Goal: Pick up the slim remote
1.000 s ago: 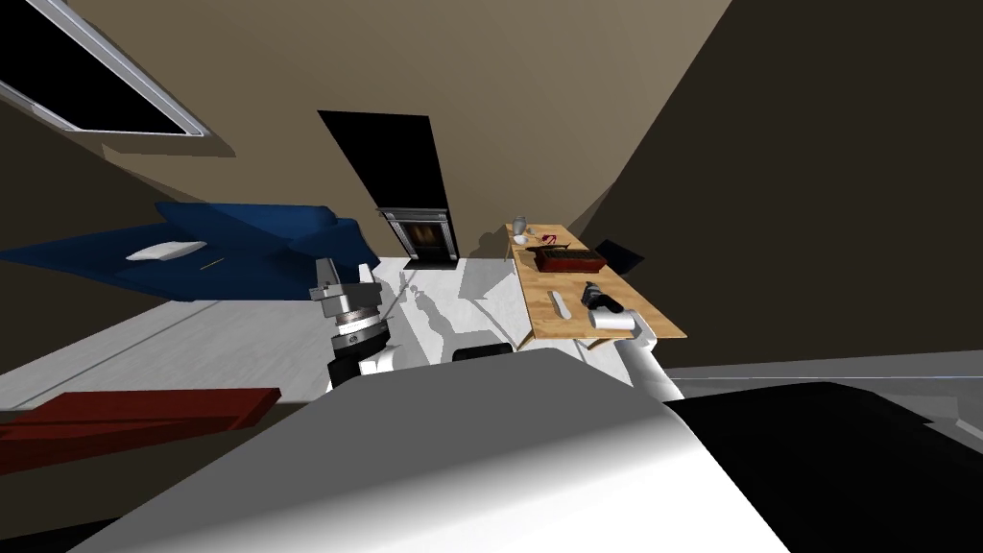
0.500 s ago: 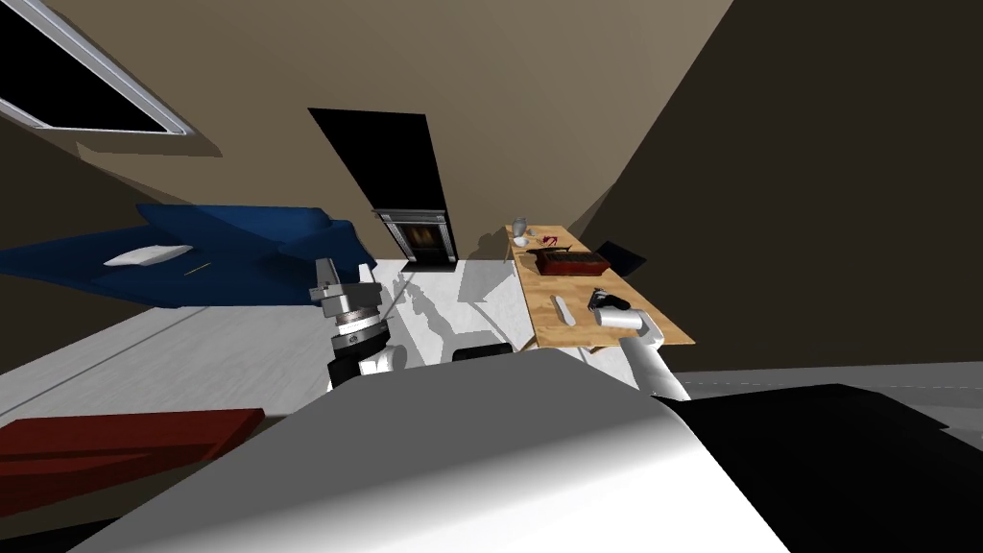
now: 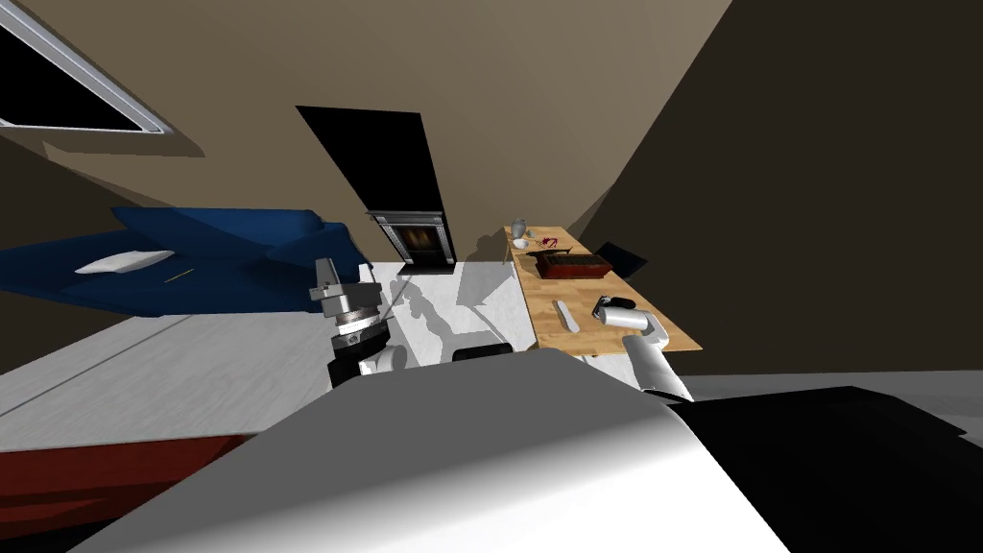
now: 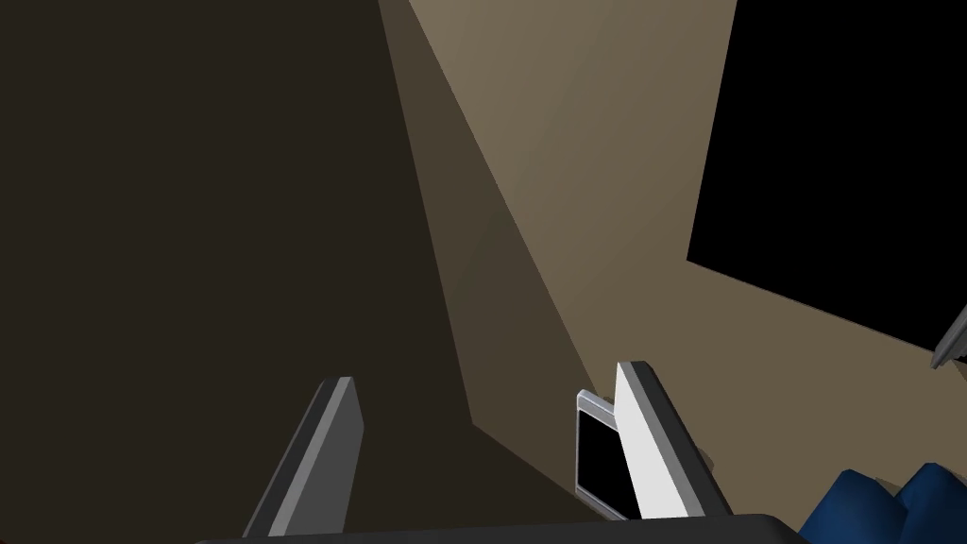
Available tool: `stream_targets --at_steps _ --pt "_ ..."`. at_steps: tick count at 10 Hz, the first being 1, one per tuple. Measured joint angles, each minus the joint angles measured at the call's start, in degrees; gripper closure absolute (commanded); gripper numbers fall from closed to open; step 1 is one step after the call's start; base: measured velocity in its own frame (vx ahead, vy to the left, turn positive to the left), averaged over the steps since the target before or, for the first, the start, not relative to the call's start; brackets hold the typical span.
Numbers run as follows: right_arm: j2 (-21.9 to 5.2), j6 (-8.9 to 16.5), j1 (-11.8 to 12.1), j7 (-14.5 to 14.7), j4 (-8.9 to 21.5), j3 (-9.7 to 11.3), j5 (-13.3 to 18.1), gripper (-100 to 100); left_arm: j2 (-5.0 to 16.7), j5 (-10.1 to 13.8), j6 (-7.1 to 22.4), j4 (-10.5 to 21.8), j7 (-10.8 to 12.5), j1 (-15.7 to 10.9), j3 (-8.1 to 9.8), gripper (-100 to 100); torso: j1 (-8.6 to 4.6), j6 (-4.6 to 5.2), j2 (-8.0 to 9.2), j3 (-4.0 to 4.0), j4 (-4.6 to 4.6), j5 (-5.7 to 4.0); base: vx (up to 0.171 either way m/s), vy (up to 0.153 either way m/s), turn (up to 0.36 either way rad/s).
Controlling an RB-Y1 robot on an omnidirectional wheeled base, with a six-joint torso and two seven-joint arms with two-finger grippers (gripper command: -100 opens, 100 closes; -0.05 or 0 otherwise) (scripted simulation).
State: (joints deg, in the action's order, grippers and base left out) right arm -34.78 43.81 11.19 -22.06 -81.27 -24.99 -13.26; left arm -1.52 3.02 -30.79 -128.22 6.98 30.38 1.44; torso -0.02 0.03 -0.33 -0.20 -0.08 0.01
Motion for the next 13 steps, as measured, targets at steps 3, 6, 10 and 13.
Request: stream_targets --at_steps 3,6,10,13 --pt "0.3 5.2 -0.8 -1.4 1.9 -2.2 -0.9 -100 0.0 0.0 0.0 0.0 0.0 0.0 0.00 0 0.01 -0.03 -0.11 -0.08 -0.04 0.00 0.137 0.009 -0.048" --pt "0.2 9.9 -2.5 -2.4 6.3 -4.7 -2.8 -100 0.0 0.0 0.0 0.0 0.0 0.0 0.00 0 -0.04 -0.01 -0.11 -0.07 -0.03 -0.01 0.119 0.005 -0.047" --pt "1.2 16.0 -4.1 -4.1 10.0 -7.5 -4.0 -100 0.0 0.0 0.0 0.0 0.0 0.0 0.00 0 0.02 -0.02 -0.07 -0.05 -0.02 0.00 0.116 0.013 -0.058" --pt "1.6 20.1 -5.2 -5.0 12.5 -9.3 -5.2 -100 0.0 0.0 0.0 0.0 0.0 0.0 0.00 0 0.03 -0.03 0.03 0.00 -0.01 0.00 0.098 0.016 -0.046"
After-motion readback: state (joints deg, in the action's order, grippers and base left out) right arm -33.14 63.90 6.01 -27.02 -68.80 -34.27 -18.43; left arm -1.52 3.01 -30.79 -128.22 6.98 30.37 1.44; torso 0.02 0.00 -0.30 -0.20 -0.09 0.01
